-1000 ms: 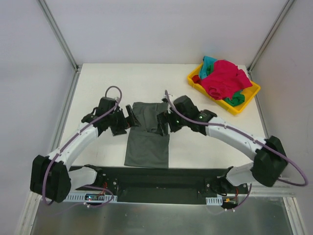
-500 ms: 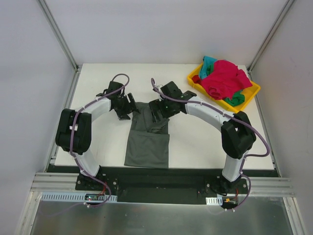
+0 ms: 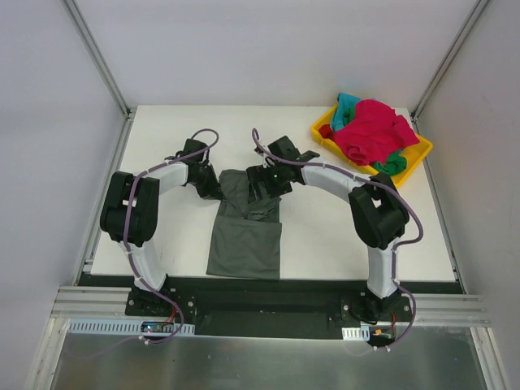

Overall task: Fold and stack the t-shirts
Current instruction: Grab one side of the 2/3 rectangular tshirt with both arms

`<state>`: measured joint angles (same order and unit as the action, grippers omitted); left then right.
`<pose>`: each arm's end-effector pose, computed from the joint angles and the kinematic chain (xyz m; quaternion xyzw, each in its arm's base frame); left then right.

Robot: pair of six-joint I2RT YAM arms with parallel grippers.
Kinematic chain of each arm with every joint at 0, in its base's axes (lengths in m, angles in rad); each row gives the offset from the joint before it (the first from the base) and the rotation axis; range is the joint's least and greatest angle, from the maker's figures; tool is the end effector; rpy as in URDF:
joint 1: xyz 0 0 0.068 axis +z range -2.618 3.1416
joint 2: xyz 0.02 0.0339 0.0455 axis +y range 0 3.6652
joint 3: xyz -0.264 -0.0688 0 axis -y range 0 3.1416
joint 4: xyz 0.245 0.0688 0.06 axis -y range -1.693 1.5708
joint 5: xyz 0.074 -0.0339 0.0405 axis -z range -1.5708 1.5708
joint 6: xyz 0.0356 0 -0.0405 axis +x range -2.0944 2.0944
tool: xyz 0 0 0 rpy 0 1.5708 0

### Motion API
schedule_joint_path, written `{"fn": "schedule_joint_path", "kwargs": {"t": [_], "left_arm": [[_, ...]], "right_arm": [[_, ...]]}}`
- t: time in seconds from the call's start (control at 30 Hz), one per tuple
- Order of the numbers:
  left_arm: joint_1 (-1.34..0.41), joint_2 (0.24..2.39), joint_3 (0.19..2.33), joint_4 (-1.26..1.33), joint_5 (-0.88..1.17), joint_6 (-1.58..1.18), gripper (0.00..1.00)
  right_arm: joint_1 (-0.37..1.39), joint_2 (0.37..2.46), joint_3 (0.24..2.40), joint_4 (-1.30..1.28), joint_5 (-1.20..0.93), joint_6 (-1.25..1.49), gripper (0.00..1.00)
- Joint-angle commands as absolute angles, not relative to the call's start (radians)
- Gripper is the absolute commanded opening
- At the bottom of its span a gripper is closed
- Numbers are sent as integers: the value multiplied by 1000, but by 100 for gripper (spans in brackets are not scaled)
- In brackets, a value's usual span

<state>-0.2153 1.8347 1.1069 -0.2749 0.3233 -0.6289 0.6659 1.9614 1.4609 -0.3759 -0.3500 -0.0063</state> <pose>0.3587 -0.0900 0.1593 -0.1504 0.9365 -0.2543 0.1890 0.3330 0.2771 0.2101 -0.3613 0.8546 0.2634 0.2640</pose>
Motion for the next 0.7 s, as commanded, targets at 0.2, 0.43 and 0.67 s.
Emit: {"fn": "schedule_joint_path", "kwargs": {"t": [0.2,0.43,0.67], "left_arm": [[-169,1858,1121,-294,296,-572,0],[-169,1746,1138,-319,333,-575,23],[-170,1439,974,-374,202,-641,99]], "right_arm": [[646,1991,1516,-337,-368,15,99],[658,1810,1438,-347,-370,-73,99],[790,1569,1244,-391,-226,-153,98]]}}
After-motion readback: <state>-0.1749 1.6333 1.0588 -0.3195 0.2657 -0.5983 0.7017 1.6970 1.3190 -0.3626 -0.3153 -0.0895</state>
